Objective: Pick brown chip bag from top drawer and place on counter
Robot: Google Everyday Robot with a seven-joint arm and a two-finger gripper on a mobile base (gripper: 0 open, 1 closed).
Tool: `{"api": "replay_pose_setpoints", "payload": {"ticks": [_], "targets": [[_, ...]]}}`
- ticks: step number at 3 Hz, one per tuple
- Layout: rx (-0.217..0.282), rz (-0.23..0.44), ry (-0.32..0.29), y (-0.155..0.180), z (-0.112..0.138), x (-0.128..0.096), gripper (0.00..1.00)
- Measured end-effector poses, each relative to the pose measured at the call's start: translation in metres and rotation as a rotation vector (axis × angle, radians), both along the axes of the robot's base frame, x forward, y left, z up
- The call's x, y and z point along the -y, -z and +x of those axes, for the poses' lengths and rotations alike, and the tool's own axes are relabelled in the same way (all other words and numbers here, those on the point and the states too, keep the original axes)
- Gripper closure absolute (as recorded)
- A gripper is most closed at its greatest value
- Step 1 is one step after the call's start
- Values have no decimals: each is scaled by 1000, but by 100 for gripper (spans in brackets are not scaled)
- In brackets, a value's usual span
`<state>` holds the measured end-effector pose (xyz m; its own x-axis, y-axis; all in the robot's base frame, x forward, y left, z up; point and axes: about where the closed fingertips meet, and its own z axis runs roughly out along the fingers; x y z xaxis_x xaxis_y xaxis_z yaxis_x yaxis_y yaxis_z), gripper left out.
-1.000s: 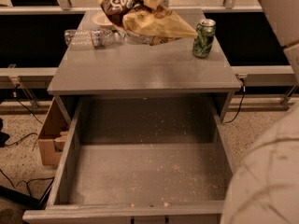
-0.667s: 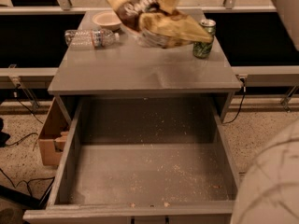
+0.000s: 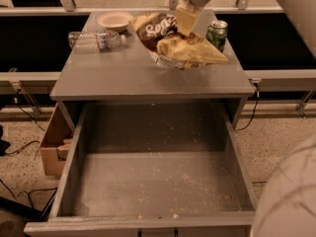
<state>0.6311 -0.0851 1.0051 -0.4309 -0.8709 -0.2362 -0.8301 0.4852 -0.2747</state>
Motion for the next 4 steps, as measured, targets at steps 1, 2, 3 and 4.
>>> {"api": "replay_pose_setpoints", "payload": {"ticks": [1, 2, 3, 4], "targets": [[-23, -8, -33, 15, 5, -11, 100], [-48, -25, -51, 35, 17, -13, 100], [-32, -17, -53, 35, 21, -15, 81], [-22, -12, -55, 36, 25, -18, 58]]}}
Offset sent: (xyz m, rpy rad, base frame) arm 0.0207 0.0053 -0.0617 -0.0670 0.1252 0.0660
